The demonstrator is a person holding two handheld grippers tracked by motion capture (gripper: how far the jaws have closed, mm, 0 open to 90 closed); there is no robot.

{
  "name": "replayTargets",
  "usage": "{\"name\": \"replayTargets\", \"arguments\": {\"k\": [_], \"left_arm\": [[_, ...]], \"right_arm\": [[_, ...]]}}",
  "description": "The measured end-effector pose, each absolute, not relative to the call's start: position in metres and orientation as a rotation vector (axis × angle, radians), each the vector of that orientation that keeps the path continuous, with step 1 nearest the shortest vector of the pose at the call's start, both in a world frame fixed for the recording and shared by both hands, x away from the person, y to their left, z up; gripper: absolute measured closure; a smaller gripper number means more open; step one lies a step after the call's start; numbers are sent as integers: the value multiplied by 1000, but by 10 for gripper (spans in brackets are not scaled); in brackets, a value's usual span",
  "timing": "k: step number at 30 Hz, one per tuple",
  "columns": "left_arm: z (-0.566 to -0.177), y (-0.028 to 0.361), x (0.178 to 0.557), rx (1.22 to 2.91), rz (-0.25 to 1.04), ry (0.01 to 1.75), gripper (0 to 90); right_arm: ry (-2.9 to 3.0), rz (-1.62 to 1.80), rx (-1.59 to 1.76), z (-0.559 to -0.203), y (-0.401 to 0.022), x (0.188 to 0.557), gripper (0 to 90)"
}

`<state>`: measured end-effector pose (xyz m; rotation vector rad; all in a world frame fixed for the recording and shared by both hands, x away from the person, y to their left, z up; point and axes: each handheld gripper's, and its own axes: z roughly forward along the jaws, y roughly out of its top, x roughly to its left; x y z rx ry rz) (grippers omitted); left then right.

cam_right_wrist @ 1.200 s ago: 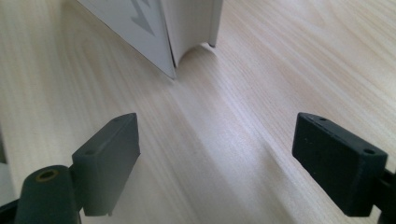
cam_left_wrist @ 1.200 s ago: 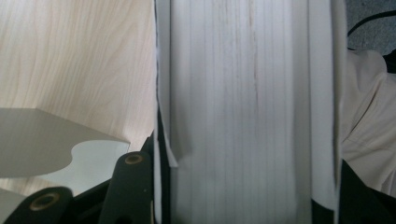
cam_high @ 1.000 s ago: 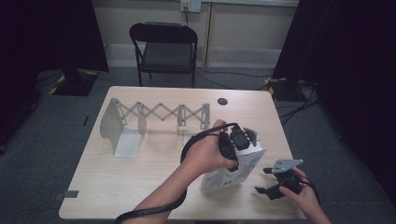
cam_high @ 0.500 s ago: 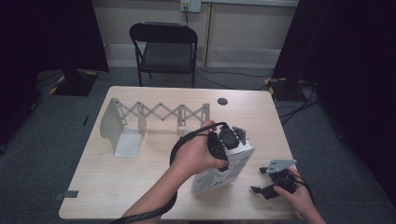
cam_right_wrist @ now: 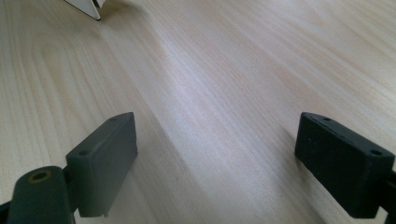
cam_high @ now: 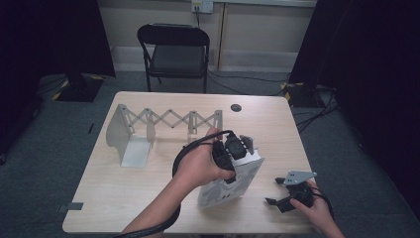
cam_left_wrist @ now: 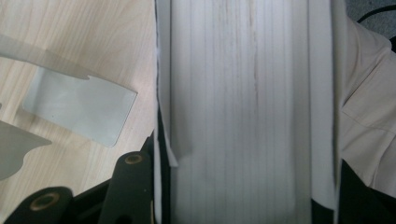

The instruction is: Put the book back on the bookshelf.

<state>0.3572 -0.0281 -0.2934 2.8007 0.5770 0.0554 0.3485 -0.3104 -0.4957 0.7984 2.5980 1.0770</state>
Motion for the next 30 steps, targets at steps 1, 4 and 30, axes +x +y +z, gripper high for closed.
{"name": "replayTargets", "arguments": {"k": [1, 4, 30], "left_arm": [[-293, -27, 358, 2806, 54, 566, 532], [-293, -25, 357, 2797, 37, 589, 532], [-292, 2, 360, 2790, 16, 666, 531]], "right_arm": [[2592, 1083, 799, -496, -311, 348, 123], [2568, 1115, 801, -499, -312, 348, 124], [2567, 1116, 804, -499, -312, 348, 123]]}}
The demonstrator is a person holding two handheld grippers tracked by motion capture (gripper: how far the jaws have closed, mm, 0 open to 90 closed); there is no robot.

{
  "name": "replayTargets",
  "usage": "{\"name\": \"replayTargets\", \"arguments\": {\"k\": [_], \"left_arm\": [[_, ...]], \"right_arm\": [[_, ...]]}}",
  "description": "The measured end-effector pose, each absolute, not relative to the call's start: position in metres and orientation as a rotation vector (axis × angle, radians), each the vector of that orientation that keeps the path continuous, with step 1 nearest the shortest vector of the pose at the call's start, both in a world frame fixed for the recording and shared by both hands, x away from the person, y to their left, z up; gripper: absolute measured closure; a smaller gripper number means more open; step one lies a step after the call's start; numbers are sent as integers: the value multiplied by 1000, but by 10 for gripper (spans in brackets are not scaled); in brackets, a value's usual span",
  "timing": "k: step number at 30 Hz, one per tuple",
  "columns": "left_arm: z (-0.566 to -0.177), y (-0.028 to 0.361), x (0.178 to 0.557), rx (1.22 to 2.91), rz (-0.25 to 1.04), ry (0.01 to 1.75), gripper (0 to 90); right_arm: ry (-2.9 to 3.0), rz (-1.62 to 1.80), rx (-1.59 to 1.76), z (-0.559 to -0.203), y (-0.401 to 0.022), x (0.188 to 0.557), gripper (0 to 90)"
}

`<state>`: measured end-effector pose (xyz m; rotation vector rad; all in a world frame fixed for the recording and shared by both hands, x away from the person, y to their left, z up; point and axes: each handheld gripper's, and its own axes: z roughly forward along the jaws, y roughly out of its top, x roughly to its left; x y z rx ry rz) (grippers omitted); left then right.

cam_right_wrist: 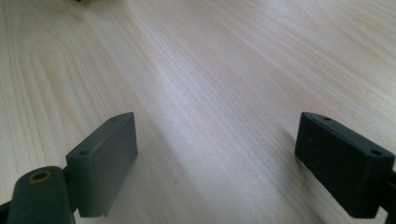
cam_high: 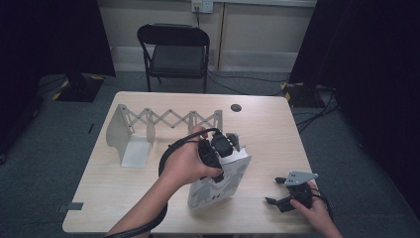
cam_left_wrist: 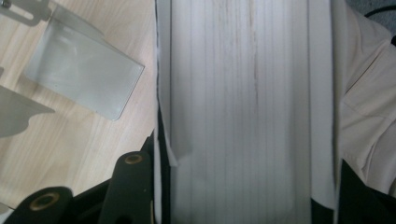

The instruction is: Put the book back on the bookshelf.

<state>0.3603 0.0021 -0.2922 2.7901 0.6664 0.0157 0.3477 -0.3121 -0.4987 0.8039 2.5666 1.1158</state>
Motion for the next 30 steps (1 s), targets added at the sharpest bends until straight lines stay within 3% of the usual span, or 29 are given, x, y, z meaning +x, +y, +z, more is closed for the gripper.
{"name": "replayTargets", "arguments": {"k": [30], "left_arm": [[-289, 32, 365, 2791, 20, 792, 531]], "right_arm": [[2566, 1117, 804, -499, -312, 348, 123]]}}
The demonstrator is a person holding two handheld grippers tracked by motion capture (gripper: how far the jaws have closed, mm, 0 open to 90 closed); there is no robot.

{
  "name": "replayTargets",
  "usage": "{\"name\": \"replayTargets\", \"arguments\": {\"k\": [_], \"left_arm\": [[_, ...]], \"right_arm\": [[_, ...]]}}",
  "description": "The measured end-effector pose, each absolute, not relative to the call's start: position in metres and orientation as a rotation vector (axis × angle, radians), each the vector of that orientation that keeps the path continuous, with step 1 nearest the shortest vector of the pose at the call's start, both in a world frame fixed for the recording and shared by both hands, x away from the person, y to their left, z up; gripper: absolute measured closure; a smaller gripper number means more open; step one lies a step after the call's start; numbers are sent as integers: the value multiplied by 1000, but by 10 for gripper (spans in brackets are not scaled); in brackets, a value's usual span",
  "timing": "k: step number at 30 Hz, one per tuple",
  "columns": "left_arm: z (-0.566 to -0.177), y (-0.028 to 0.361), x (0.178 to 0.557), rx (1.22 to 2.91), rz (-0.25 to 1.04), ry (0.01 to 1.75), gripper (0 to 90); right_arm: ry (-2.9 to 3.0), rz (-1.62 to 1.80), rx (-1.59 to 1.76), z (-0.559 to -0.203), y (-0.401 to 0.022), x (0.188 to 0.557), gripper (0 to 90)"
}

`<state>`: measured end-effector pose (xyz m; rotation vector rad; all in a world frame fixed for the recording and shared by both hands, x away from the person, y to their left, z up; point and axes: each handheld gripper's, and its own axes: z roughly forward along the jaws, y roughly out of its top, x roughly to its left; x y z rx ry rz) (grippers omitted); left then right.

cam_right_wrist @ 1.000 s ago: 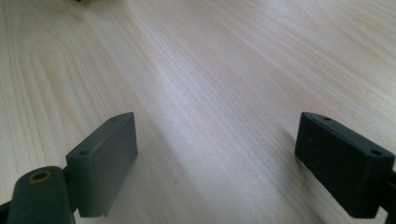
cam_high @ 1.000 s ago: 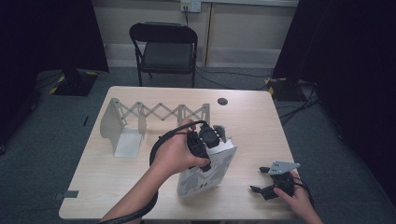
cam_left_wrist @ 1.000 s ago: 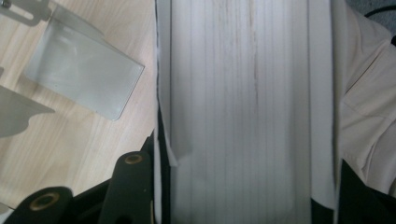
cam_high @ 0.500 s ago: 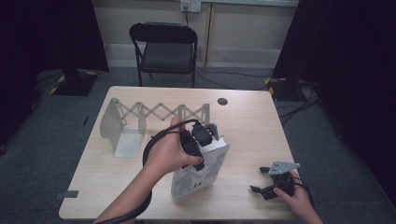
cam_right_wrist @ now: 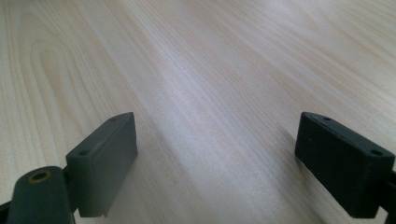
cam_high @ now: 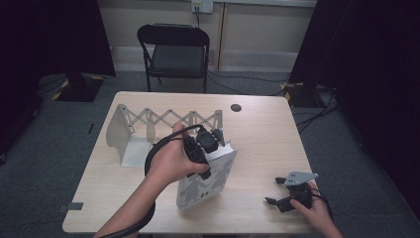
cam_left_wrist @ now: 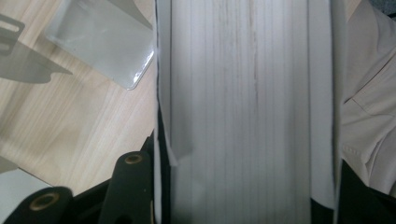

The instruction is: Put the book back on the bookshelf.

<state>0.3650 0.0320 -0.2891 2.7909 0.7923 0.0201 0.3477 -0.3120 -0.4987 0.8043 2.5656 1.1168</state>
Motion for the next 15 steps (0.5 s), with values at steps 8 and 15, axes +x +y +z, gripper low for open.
{"name": "replayTargets", "arguments": {"k": [8, 15], "left_arm": [[-290, 39, 367, 2782, 15, 805, 531], [-291, 48, 368, 2777, 20, 858, 532]], "right_arm": [[2566, 1117, 804, -499, -312, 348, 123], [2566, 1117, 804, -499, -312, 348, 123]]}}
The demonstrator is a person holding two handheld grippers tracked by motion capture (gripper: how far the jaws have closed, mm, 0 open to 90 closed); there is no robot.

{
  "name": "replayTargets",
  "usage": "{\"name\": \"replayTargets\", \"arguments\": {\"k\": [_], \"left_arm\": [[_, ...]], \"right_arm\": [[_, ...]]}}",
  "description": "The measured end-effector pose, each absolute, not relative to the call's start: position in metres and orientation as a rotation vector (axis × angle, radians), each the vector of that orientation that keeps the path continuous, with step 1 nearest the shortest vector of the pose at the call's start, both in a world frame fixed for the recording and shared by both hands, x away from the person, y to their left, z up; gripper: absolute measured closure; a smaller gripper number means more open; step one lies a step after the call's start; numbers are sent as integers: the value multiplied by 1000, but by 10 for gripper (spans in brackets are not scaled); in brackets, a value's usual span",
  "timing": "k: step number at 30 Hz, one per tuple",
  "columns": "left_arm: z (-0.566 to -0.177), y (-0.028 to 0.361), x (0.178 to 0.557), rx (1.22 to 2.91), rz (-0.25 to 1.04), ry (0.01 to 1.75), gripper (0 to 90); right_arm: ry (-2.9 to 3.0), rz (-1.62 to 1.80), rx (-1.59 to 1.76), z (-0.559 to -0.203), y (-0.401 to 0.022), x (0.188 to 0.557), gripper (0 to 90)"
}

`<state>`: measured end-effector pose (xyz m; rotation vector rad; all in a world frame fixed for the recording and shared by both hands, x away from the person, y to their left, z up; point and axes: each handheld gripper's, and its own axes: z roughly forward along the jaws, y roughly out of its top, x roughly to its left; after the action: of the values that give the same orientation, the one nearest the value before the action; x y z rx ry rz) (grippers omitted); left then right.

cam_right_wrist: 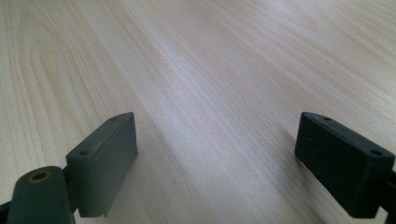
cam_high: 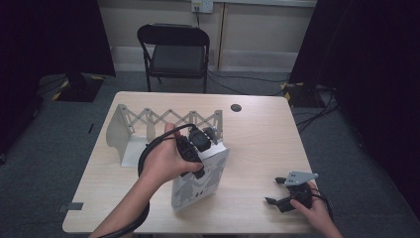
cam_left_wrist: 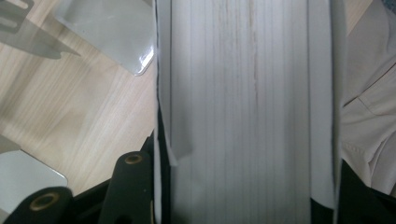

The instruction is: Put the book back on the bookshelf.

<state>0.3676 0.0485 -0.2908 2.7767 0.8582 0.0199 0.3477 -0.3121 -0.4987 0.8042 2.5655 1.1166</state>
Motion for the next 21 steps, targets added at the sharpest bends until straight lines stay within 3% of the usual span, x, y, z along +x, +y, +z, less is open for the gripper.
{"name": "replayTargets", "arguments": {"k": [21], "left_arm": [[-288, 65, 371, 2741, 18, 949, 531]], "right_arm": [[2566, 1116, 805, -499, -312, 348, 123]]}}
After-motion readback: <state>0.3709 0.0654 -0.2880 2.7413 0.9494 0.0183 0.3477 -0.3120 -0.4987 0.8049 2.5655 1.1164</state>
